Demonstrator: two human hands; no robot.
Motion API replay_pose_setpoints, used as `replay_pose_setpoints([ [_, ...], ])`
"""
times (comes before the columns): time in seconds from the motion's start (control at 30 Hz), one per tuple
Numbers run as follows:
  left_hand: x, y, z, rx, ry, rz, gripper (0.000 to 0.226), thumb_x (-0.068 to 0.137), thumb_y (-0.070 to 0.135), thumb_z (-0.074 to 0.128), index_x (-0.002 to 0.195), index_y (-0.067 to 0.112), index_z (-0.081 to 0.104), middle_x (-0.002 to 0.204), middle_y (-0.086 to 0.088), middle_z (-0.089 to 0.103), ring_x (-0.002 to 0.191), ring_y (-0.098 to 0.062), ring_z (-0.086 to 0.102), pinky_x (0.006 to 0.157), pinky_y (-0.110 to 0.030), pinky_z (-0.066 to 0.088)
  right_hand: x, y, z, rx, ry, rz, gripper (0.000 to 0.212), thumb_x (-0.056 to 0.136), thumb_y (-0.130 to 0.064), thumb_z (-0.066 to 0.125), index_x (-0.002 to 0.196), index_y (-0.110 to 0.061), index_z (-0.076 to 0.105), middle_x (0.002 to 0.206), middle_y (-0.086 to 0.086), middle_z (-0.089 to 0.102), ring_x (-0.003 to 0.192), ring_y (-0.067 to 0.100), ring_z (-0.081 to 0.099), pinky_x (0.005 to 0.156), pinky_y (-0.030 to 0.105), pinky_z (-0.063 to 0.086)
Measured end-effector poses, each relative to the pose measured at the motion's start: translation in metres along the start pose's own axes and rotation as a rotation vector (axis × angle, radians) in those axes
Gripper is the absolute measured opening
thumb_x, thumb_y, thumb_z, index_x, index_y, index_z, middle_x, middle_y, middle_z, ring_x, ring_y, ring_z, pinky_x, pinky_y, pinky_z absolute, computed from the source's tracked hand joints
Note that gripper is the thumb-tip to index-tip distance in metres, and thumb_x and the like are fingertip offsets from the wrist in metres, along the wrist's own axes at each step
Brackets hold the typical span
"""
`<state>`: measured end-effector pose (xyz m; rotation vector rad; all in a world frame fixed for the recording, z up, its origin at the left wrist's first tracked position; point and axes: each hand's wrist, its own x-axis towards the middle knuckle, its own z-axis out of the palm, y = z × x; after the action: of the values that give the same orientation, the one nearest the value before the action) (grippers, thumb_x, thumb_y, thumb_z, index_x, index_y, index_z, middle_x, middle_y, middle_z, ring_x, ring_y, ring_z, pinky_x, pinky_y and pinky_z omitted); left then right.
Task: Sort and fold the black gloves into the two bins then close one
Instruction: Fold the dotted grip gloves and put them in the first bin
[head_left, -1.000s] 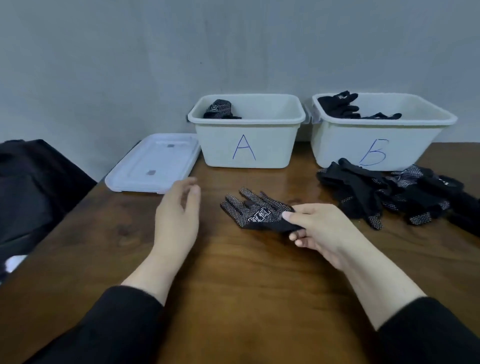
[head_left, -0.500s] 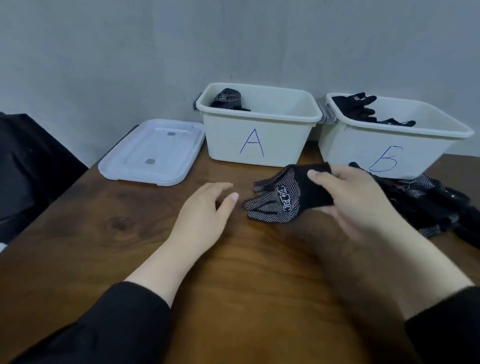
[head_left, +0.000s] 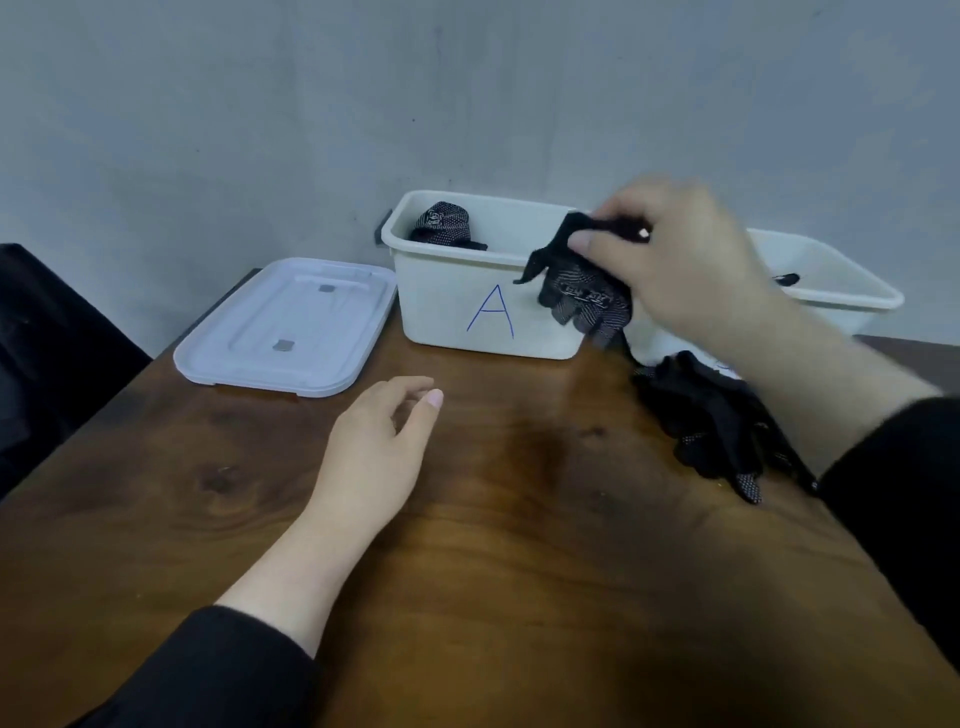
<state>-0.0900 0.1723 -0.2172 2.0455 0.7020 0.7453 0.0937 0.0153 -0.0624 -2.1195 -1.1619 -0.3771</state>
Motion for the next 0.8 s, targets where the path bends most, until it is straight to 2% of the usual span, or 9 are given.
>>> replay_pose_setpoints([
  [0.07,-0.001,0.003,0.001,0.008,-0.002,0.018,0.028,0.101,0.038,0.053,0.125,0.032,0.065,0.108,0.025,0.062,0.102,0.012,0.055,0.084,-0.006,0.036,-0.046,0.005,0.016,-0.035,-0.041,-0.162,0.010,0.093,-0.029,0.070,0.096,-0.020,0.074,0.098,-0.006,0.064,0.088,0.005,0.056,0.082,0.016,0.043],
  [0.13,-0.001,0.003,0.002,0.054,-0.030,0.050,0.028,0.102,0.035,0.053,0.128,0.031,0.064,0.110,0.024,0.060,0.102,0.007,0.057,0.085,-0.007,0.036,-0.096,0.010,0.038,-0.082,-0.276,-0.172,0.031,0.093,-0.043,0.063,0.115,-0.023,0.073,0.119,-0.011,0.062,0.108,0.006,0.058,0.096,0.019,0.045],
  [0.23,-0.001,0.000,0.005,0.209,-0.177,0.080,0.032,0.103,0.032,0.050,0.133,0.031,0.061,0.122,0.019,0.059,0.112,0.000,0.054,0.092,-0.015,0.039,-0.155,0.019,0.064,-0.072,-0.579,-0.009,0.069,0.088,-0.069,0.042,0.148,-0.036,0.047,0.154,-0.028,0.034,0.141,-0.013,0.025,0.112,0.004,0.014],
  [0.33,-0.004,-0.001,0.010,0.394,-0.340,0.134,0.037,0.104,0.039,0.049,0.140,0.035,0.054,0.141,0.017,0.051,0.129,-0.006,0.046,0.110,-0.030,0.033,-0.172,0.029,0.074,-0.059,-0.607,0.017,0.072,0.090,-0.068,0.028,0.154,-0.035,0.036,0.160,-0.029,0.016,0.134,-0.031,-0.005,0.110,-0.001,-0.005],
  [0.4,-0.008,-0.001,0.012,0.462,-0.406,0.167,0.044,0.102,0.048,0.047,0.146,0.039,0.047,0.150,0.016,0.043,0.139,-0.007,0.037,0.116,-0.035,0.023,-0.173,0.032,0.077,-0.071,-0.634,0.004,0.070,0.094,-0.064,0.024,0.156,-0.032,0.031,0.162,-0.027,0.011,0.137,-0.029,-0.010,0.112,0.003,-0.008],
  [0.57,-0.015,0.000,0.022,0.663,-0.499,0.199,0.054,0.100,0.060,0.038,0.152,0.044,0.036,0.166,0.011,0.020,0.154,-0.009,0.009,0.126,-0.041,0.004,-0.174,0.036,0.080,-0.026,-0.660,-0.030,0.064,0.100,-0.057,0.024,0.157,-0.029,0.030,0.164,-0.022,0.013,0.147,-0.015,-0.003,0.117,0.008,-0.009],
  [0.67,-0.019,0.005,0.029,0.643,-0.368,0.232,0.051,0.100,0.057,0.042,0.145,0.037,0.050,0.161,0.007,0.033,0.152,-0.012,0.021,0.123,-0.042,0.012,-0.173,0.040,0.072,0.093,-0.531,0.010,0.053,0.103,-0.050,0.037,0.150,-0.029,0.046,0.158,-0.024,0.030,0.145,-0.019,0.011,0.119,0.008,0.001],
  [0.73,-0.023,0.012,0.036,0.583,-0.278,0.307,0.046,0.100,0.051,0.048,0.138,0.029,0.059,0.153,0.004,0.047,0.145,-0.015,0.035,0.120,-0.041,0.022,-0.172,0.048,0.063,0.129,-0.358,0.036,0.044,0.103,-0.046,0.043,0.140,-0.029,0.060,0.148,-0.022,0.049,0.140,-0.015,0.031,0.122,0.016,0.018],
  [0.8,-0.028,0.024,0.048,0.543,-0.282,0.360,0.045,0.100,0.048,0.048,0.138,0.027,0.060,0.149,0.005,0.052,0.141,-0.015,0.042,0.117,-0.038,0.026,-0.171,0.062,0.050,0.124,-0.192,0.054,0.036,0.102,-0.039,0.049,0.127,-0.026,0.070,0.131,-0.019,0.064,0.129,-0.006,0.050,0.114,0.025,0.038],
])
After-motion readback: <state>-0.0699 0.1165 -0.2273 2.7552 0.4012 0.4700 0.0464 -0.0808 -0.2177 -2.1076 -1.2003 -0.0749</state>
